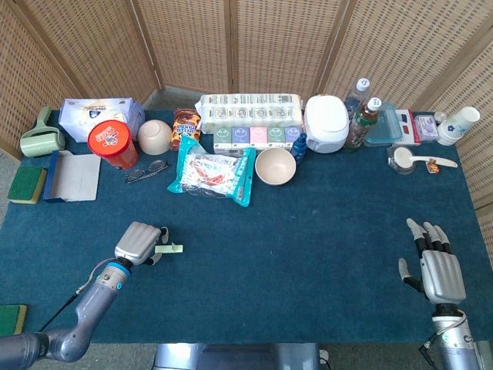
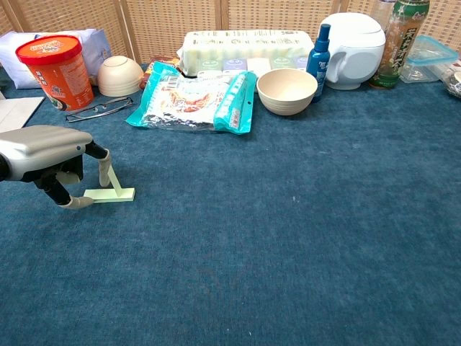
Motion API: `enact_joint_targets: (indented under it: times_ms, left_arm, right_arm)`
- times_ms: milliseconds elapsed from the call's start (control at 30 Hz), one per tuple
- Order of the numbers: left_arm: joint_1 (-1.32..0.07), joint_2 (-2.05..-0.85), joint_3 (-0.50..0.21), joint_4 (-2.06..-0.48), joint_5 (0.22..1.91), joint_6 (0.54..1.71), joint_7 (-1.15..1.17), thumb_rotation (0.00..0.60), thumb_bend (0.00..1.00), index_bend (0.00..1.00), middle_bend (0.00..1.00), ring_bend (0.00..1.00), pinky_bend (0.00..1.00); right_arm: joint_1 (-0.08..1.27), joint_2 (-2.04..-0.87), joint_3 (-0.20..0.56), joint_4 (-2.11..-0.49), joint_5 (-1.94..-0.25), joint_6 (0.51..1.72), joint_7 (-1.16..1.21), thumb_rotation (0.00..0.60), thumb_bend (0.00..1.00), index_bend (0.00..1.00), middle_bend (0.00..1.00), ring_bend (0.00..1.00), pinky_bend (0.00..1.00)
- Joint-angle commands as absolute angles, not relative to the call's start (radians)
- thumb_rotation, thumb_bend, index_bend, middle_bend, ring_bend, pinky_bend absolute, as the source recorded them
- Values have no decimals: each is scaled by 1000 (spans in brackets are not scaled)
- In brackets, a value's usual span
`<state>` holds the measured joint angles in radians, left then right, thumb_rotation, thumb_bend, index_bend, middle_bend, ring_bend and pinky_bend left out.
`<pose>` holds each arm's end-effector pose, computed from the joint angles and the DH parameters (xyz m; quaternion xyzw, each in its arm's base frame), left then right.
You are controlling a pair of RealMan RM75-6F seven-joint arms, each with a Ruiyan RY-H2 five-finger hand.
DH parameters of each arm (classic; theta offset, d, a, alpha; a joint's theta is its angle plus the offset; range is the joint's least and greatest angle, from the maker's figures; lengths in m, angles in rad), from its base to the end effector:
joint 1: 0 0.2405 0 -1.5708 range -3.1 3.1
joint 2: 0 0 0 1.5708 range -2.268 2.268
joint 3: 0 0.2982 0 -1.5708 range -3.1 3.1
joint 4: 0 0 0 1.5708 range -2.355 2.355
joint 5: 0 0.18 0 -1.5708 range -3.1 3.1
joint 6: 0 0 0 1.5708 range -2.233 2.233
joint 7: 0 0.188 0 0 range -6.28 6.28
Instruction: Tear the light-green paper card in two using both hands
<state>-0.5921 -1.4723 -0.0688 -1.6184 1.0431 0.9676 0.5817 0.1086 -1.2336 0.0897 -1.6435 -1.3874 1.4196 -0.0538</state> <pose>-0.2365 0.3439 -0.0027 -0.7759 -0.3817 -0.2499 0.4357 -0.3390 -0.2390 0.1632 0.5564 -0.4451 0.3949 0.5799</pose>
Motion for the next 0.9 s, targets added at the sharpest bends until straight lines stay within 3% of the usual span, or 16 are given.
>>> enact_joint_targets:
  times_ms: [33, 467, 900]
  left_arm:
    - [-600, -1479, -67, -1615, 1032, 969, 589, 600, 282, 437, 1000, 1000, 1000]
    - [-617, -1484, -49, -1619, 995, 980, 612, 600, 282, 494, 1000, 1000, 1000]
    - [-636, -1446, -51, -1630, 1010, 977, 585, 600, 372, 671, 1000, 1000, 1000]
  right_arm:
    - [106, -1233, 90, -1642, -1387, 1421, -51, 600, 491, 0, 185, 46, 53]
    - [96, -1235, 89, -1632, -1388, 1430, -37, 600, 492, 0, 185, 46, 53]
    - [95, -1237, 93, -1630, -1397, 1434, -21, 600, 491, 0, 185, 46, 53]
